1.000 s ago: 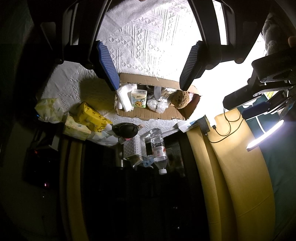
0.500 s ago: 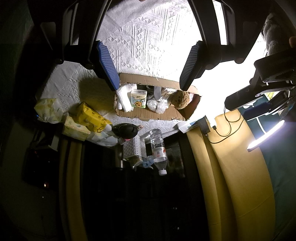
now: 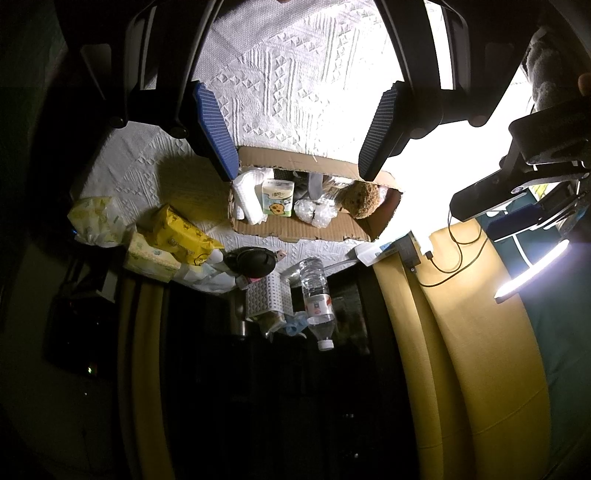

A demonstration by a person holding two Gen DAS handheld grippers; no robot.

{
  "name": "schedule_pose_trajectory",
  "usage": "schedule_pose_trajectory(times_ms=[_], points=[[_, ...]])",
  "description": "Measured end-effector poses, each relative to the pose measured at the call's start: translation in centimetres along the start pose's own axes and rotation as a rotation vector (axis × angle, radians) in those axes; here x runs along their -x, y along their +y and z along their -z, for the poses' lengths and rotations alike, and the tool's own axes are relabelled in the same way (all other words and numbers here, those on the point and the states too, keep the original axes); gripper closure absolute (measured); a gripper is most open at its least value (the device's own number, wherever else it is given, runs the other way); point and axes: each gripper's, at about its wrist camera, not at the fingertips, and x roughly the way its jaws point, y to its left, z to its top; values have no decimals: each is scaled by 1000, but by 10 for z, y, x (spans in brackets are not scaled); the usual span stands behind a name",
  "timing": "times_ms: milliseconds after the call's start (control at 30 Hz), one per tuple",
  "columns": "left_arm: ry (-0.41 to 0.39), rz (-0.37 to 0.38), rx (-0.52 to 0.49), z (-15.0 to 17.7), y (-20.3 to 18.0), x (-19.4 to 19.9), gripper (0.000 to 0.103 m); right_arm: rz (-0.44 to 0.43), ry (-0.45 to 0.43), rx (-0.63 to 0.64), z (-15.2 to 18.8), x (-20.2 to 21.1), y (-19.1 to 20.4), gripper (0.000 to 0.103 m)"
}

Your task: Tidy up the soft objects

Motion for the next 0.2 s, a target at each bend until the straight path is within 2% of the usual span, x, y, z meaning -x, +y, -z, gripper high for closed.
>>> schedule_pose_trajectory(times_ms=[200], points=[[-2,2,-3,-1,0,0,26,1,0,0,0,0,0,32]])
